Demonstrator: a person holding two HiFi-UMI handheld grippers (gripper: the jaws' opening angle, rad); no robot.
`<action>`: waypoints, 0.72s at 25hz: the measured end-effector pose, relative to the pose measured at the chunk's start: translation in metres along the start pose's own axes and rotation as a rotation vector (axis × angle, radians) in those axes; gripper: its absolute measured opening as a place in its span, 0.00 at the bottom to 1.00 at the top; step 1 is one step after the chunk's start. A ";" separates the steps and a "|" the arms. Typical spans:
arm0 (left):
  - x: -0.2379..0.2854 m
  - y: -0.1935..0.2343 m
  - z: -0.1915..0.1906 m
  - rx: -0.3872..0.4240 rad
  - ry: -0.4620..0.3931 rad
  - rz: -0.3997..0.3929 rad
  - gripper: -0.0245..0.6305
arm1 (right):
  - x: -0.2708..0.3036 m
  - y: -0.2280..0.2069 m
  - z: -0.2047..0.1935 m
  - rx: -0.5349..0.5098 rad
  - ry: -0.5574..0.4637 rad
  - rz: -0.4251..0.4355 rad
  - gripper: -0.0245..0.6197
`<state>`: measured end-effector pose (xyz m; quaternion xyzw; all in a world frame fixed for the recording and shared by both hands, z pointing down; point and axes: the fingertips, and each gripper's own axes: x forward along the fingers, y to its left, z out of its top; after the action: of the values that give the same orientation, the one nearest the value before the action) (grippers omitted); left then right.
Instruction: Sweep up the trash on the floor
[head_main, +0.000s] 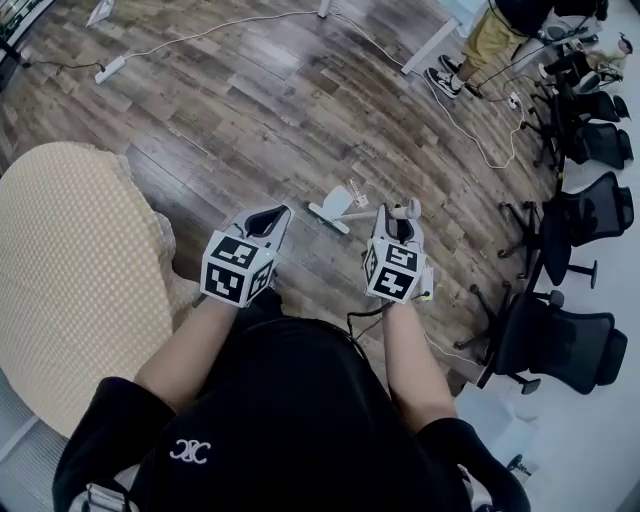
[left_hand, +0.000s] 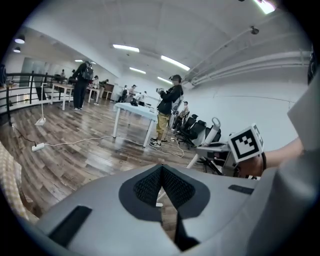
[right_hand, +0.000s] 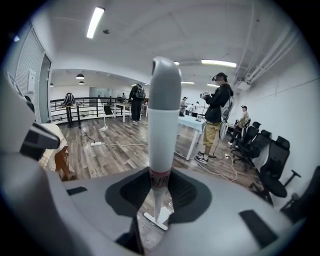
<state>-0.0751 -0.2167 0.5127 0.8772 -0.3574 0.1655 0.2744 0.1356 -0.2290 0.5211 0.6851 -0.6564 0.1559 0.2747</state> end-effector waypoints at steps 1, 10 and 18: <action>0.001 0.006 -0.002 0.005 0.008 0.004 0.03 | -0.002 0.001 0.007 0.007 -0.004 0.004 0.21; -0.008 0.032 -0.021 -0.003 0.036 0.027 0.03 | 0.005 0.040 0.041 0.113 0.026 0.098 0.21; -0.038 0.045 -0.041 -0.027 0.026 0.114 0.03 | 0.055 0.101 0.017 0.208 0.146 0.217 0.21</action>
<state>-0.1373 -0.1979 0.5431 0.8494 -0.4054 0.1877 0.2810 0.0387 -0.2821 0.5564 0.6218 -0.6850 0.3013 0.2309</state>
